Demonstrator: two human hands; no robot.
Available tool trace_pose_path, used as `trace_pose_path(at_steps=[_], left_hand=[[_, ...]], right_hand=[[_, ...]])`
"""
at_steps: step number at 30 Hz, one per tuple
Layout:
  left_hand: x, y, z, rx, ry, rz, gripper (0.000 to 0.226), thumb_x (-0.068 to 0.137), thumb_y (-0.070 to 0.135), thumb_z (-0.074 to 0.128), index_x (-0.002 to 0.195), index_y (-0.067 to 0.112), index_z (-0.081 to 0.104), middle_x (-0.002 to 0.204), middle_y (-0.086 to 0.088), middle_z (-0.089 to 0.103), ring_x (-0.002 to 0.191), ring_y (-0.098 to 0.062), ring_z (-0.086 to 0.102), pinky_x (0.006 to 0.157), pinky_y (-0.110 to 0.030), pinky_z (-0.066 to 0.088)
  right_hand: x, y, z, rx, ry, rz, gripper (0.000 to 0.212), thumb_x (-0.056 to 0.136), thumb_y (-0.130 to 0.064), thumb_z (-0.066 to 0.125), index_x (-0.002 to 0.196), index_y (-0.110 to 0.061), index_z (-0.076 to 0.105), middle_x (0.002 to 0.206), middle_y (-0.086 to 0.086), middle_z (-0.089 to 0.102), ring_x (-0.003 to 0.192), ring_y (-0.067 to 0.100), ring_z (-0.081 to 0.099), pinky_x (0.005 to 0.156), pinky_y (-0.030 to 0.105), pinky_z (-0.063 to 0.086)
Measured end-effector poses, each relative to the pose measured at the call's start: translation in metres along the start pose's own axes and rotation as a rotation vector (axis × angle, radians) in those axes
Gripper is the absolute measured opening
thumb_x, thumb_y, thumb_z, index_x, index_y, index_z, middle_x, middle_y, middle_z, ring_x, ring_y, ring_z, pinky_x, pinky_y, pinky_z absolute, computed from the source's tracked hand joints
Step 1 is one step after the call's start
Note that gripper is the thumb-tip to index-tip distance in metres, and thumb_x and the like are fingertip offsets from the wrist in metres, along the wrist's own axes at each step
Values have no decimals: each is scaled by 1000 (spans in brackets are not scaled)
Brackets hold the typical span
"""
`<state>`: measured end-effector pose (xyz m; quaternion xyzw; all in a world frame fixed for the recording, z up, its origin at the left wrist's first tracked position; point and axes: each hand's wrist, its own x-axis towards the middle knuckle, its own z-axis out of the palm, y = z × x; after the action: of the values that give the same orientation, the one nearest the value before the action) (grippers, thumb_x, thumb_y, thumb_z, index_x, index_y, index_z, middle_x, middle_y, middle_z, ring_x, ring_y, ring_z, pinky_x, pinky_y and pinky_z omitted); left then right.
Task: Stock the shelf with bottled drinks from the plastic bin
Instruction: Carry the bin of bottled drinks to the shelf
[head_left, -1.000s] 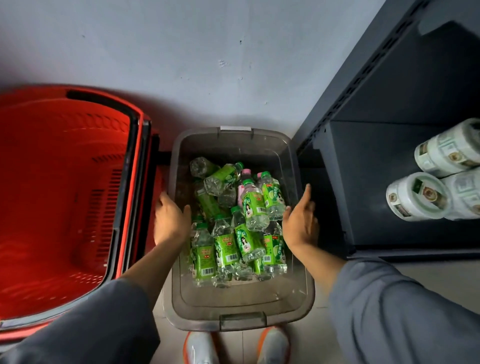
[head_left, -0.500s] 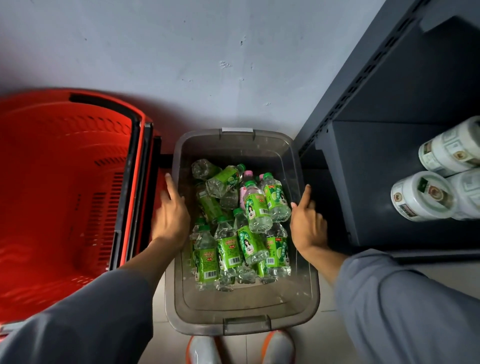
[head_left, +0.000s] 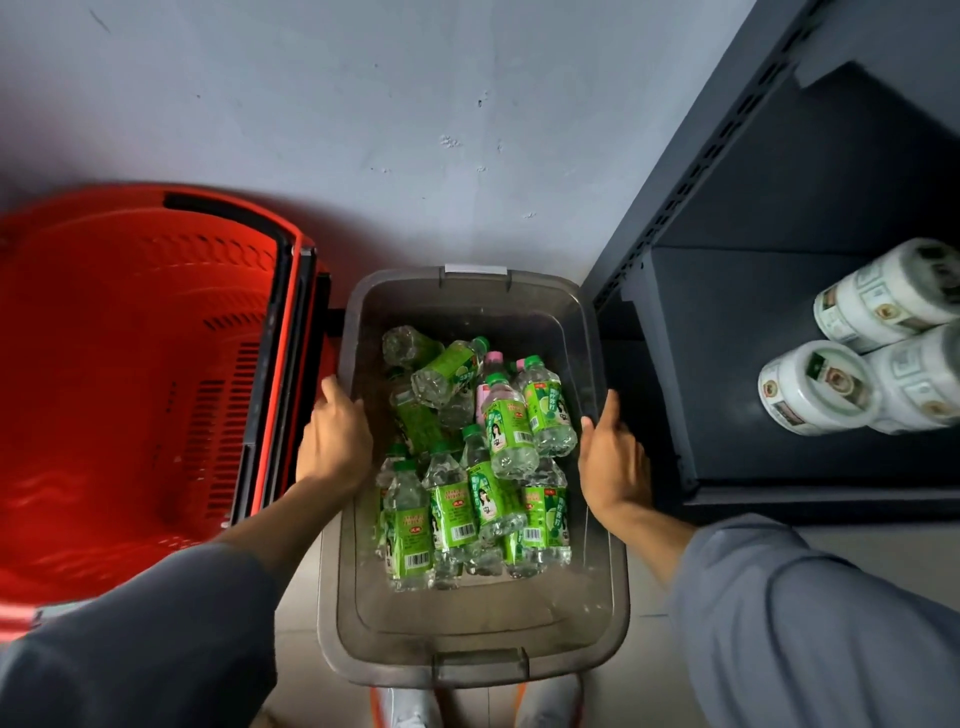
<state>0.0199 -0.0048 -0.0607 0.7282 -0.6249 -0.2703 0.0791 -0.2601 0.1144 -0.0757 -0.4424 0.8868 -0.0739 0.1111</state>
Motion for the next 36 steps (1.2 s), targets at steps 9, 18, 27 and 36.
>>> trace_pose_path(at_steps=[9, 18, 27, 36], left_hand=[[-38, 11, -53, -18, 53, 8, 46, 101, 21, 49, 144, 15, 33, 112, -22, 64, 92, -43, 63, 72, -46, 51], [-98, 32, -124, -35, 47, -52, 57, 97, 37, 55, 151, 33, 36, 117, -17, 68, 97, -39, 67, 80, -47, 57], [-171, 48, -181, 157, -72, 51, 52, 104, 19, 35, 152, 14, 14, 111, -22, 64, 85, -39, 66, 70, -45, 51], [-208, 20, -172, 127, -220, 43, 58, 99, 50, 7, 150, 25, 13, 109, -27, 65, 78, -41, 67, 72, -55, 58]], right_hand=[[-27, -13, -63, -100, -5, -37, 61, 106, -33, 40, 158, -7, 20, 98, 18, 69, 83, 41, 69, 61, 42, 49], [-68, -18, -144, -193, -47, -77, 59, 108, -31, 38, 157, -4, 19, 100, 17, 70, 83, 37, 70, 59, 37, 45], [-123, -11, -219, -166, -54, -64, 61, 107, -33, 40, 158, -7, 19, 105, 15, 71, 84, 34, 71, 58, 36, 44], [-197, 15, -228, -136, -115, 50, 67, 108, -34, 36, 161, -13, 0, 117, 14, 65, 85, 33, 69, 66, 39, 49]])
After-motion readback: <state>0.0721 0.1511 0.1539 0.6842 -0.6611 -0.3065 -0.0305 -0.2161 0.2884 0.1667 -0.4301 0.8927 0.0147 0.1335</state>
